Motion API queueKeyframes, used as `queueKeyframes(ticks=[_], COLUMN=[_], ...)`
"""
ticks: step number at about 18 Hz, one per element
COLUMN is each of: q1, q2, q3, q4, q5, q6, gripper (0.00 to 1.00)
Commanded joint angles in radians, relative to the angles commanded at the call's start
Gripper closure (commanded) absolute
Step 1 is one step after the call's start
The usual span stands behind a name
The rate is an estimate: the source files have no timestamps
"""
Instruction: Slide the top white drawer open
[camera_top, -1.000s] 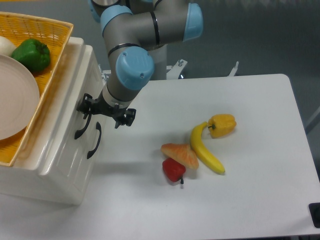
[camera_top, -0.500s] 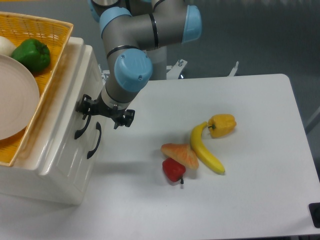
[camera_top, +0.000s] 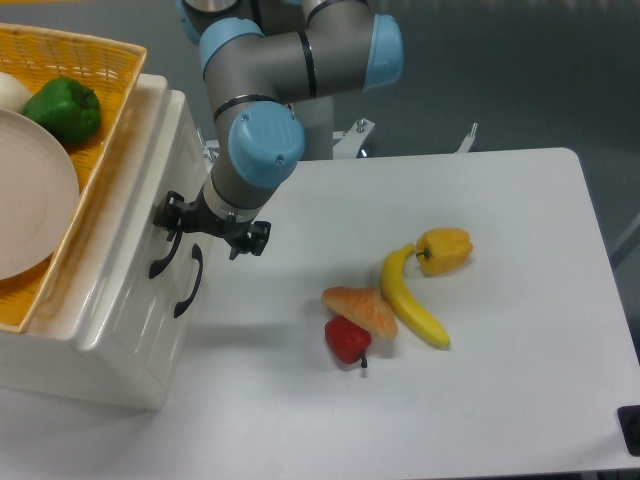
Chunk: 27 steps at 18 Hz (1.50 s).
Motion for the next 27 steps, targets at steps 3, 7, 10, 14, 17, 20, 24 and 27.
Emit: queueKeyframes(ticks=[3, 7, 10, 14, 17, 20, 24, 27], q1=[0.0, 0.002, 0.003, 0.006, 0.012, 0.024, 0.041, 0.051], q2=[0.0, 0.0, 0.0, 0.0, 0.0, 0.0, 0.0, -0.006], q3=[0.002, 0.005, 0.008, 0.015, 0.017, 0.017, 0.026, 0.035], q4=[0.005, 0.006, 0.005, 0.008, 0.011, 0.009, 0.009, 0.009], q5=[0.005, 0.008, 0.035, 0.04, 0.041, 0.063, 0.069, 0.069], q6=[0.002, 0.008, 0.009, 0.011, 0.017, 0.023, 0.025, 0.025], gripper=[0.0, 0.0, 0.0, 0.0, 0.0, 0.0, 0.0, 0.0])
